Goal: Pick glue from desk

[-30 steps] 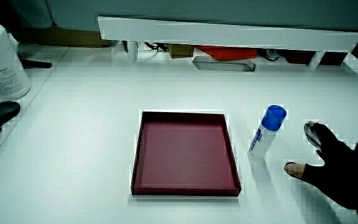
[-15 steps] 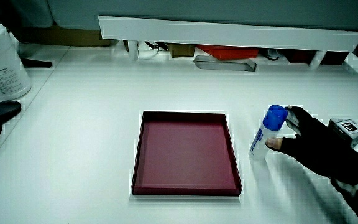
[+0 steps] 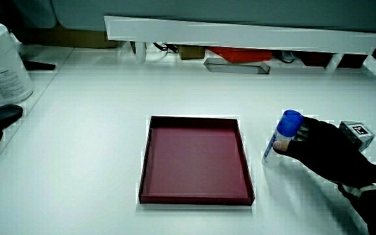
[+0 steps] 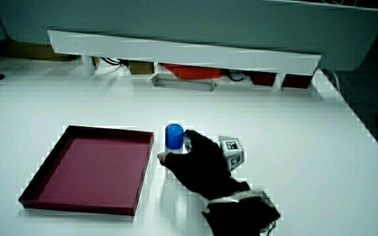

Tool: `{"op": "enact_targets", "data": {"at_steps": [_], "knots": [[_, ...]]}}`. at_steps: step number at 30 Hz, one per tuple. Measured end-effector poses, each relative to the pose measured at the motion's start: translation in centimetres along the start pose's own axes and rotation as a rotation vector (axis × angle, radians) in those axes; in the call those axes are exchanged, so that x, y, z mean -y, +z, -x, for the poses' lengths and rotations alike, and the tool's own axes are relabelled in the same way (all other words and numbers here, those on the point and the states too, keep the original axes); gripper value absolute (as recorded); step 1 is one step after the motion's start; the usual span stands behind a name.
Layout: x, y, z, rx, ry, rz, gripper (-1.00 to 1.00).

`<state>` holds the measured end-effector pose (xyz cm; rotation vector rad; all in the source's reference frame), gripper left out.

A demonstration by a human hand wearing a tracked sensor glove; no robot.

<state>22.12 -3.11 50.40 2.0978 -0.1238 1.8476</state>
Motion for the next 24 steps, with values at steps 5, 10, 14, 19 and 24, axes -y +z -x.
{"op": "enact_targets", "data": {"at_steps": [5,10,14,19,24], "knots": [[0.1,-0.1,0.3,0.035,0.020,-0.028,1.00],[-0.2,-0.2,1.6,0.040,0.067,-0.028,1.00],[-0.8,-0.6,3.3,0.058,0.107,-0.016,1.00],[-1.7,-1.7,5.2,0.088,0.143,0.008,1.00],[-2.6,-3.6,7.5,0.063,0.185,0.047,1.00]]}}
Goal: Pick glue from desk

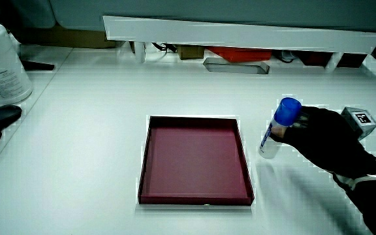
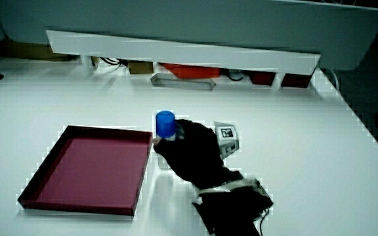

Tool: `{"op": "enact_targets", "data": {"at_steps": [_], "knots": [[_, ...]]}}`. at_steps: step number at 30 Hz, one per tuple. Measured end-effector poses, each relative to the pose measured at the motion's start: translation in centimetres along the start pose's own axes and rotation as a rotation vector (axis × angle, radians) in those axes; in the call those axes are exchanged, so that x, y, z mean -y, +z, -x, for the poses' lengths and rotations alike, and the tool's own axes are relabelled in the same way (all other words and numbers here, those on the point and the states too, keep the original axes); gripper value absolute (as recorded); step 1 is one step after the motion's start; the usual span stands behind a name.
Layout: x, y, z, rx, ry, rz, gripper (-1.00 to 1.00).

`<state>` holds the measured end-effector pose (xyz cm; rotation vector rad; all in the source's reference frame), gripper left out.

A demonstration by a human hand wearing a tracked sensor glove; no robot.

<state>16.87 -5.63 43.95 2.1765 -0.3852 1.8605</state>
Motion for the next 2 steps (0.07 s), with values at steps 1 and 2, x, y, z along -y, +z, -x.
{"op": "enact_targets", "data": {"at_steps": [1,2], "knots": [[-0.23,-0.35,0.32,0.009,-0.006,0.009,1.00],[-0.48,-0.89,0.88,-0.032,0.005,0.018,1.00]]}}
